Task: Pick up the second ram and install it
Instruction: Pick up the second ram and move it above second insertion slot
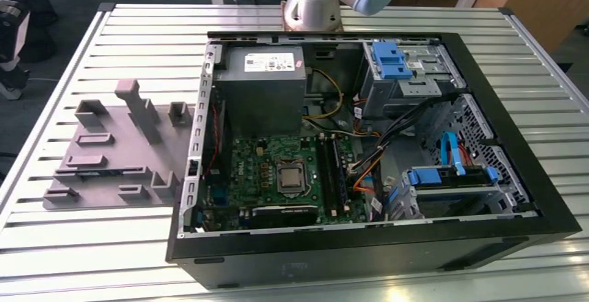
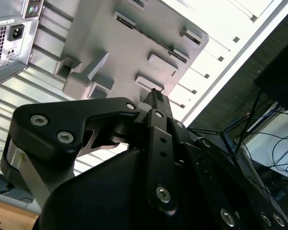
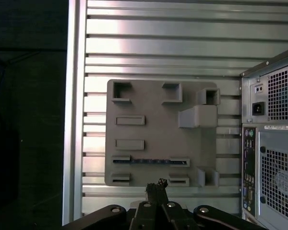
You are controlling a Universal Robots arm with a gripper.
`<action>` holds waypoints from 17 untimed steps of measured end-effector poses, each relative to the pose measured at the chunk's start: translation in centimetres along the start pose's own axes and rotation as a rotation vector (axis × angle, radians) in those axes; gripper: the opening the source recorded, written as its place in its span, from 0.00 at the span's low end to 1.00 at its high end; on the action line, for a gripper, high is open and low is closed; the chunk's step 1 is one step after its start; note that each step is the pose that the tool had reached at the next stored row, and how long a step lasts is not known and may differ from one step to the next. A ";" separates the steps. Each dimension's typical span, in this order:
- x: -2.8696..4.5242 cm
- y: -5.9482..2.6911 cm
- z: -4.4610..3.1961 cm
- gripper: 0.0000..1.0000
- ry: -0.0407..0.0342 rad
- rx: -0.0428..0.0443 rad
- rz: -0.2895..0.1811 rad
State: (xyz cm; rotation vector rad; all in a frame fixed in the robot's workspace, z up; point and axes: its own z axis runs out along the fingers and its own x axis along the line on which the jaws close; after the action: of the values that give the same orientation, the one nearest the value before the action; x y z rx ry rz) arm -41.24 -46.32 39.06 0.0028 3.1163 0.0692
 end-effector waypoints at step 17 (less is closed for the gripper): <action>0.40 -0.44 -0.03 0.11 0.0018 -0.0010 -0.040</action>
State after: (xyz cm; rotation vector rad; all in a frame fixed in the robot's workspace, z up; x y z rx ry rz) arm -41.64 -46.76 39.06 -0.0601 3.1166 0.0699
